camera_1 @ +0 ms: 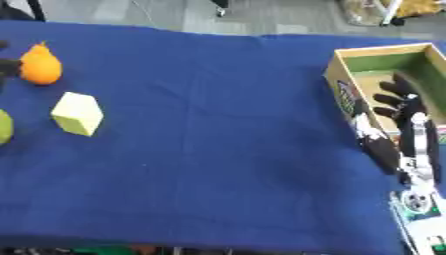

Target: Pick up the objects with one hand, pass them to the other hand, and then place them into the box on the other side of the table.

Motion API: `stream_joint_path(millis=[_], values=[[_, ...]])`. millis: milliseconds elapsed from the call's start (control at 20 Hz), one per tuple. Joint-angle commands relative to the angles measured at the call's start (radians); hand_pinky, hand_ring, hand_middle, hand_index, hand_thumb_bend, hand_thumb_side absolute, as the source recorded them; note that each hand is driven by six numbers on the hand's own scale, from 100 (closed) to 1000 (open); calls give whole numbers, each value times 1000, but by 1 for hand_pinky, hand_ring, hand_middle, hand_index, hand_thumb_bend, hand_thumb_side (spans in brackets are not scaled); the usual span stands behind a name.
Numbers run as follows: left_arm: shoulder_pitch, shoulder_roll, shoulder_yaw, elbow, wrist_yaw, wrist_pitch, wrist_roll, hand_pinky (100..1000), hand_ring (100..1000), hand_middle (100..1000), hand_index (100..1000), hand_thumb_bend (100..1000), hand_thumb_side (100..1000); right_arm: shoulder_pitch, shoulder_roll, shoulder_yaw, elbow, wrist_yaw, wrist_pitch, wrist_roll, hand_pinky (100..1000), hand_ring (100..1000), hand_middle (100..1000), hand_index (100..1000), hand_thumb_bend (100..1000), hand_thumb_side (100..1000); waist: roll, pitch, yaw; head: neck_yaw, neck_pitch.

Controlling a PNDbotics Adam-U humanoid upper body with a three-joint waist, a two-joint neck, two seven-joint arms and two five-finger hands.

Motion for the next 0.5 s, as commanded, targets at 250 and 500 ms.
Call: stream_joint_path(millis=[250, 500], values=[[-29, 444, -70, 29, -154, -53, -97, 803, 745, 782, 880, 688, 511, -2, -30, -4, -14, 3, 1, 3, 719, 779, 798, 935, 242, 397, 9, -35, -9, 14, 3], [-113, 697, -192, 179, -312, -110, -246, 840, 782, 776, 880, 698, 370, 6, -35, 3, -8, 2, -4, 6, 720, 779, 798, 935, 240, 398, 22, -45, -18, 21, 6]])
